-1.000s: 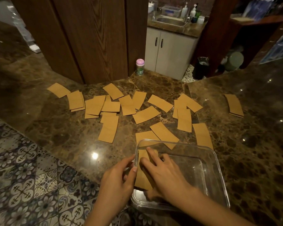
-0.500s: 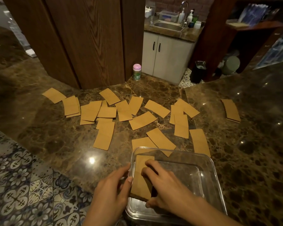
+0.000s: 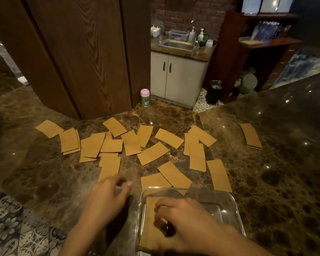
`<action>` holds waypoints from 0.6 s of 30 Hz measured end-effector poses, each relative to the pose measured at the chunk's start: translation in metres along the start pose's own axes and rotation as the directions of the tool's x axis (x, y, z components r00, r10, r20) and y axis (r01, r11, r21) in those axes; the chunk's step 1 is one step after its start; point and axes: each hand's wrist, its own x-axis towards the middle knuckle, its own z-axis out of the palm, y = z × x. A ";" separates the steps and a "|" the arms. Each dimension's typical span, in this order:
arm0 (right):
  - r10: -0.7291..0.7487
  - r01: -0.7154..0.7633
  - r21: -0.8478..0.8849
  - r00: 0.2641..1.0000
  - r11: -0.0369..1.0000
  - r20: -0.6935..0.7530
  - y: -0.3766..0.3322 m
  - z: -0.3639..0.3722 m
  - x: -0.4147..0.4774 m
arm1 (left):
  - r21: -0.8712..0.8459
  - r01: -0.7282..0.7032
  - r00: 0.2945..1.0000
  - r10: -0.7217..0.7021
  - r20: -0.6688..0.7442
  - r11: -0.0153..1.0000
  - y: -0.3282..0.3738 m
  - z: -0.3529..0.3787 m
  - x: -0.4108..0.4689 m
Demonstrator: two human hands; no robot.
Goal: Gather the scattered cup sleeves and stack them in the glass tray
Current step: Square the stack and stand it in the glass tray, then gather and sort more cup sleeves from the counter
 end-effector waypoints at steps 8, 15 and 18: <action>0.815 -0.771 0.267 0.532 0.578 -0.230 0.150 -0.045 0.017 | 0.246 0.368 0.926 -0.376 -0.015 0.896 -0.029 0.019 0.080; 0.893 -0.847 0.299 0.447 0.439 -0.043 0.179 -0.011 0.016 | 0.134 0.407 0.909 -0.416 0.039 0.903 -0.027 0.023 0.090; 0.890 -0.841 0.312 0.456 0.441 -0.030 0.182 -0.019 0.009 | 0.116 0.339 0.936 -0.347 0.055 0.934 -0.017 0.018 0.083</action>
